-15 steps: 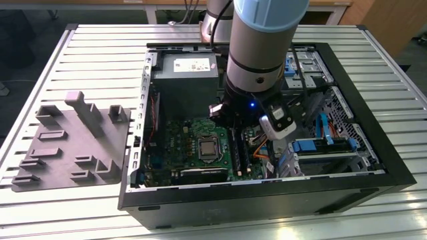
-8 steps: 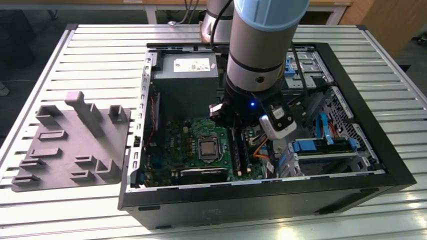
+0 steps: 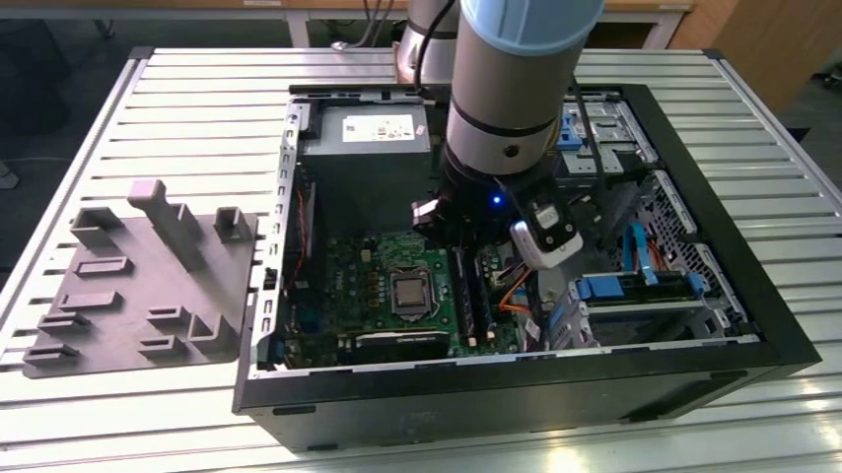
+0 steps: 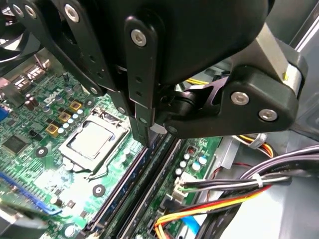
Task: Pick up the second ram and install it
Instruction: 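Press down the second ram until it locks into place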
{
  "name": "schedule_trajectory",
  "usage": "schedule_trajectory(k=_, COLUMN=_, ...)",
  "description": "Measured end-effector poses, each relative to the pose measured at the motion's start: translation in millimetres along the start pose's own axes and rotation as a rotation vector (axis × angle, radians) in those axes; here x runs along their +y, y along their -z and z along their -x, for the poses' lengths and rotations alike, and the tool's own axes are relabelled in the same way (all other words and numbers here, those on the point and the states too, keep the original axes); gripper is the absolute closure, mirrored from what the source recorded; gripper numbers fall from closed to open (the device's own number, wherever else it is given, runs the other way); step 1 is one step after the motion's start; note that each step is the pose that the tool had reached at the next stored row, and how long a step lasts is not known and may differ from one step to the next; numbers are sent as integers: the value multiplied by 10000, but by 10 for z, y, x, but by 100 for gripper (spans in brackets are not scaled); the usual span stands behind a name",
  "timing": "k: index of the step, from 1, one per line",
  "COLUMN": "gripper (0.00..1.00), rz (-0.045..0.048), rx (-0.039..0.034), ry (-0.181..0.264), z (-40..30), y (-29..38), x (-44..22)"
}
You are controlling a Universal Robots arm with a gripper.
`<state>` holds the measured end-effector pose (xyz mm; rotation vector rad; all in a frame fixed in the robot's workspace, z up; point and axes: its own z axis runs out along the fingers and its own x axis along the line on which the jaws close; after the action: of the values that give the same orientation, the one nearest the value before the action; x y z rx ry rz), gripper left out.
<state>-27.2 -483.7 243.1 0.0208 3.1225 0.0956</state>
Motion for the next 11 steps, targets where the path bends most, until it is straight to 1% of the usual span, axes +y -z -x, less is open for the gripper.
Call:
schedule_trajectory(k=2, gripper=89, rz=-1, rx=0, ry=0, z=-1, y=-1, x=30)
schedule_trajectory(k=11, gripper=89, rz=0, rx=0, ry=0, z=-3, y=-17, x=204)
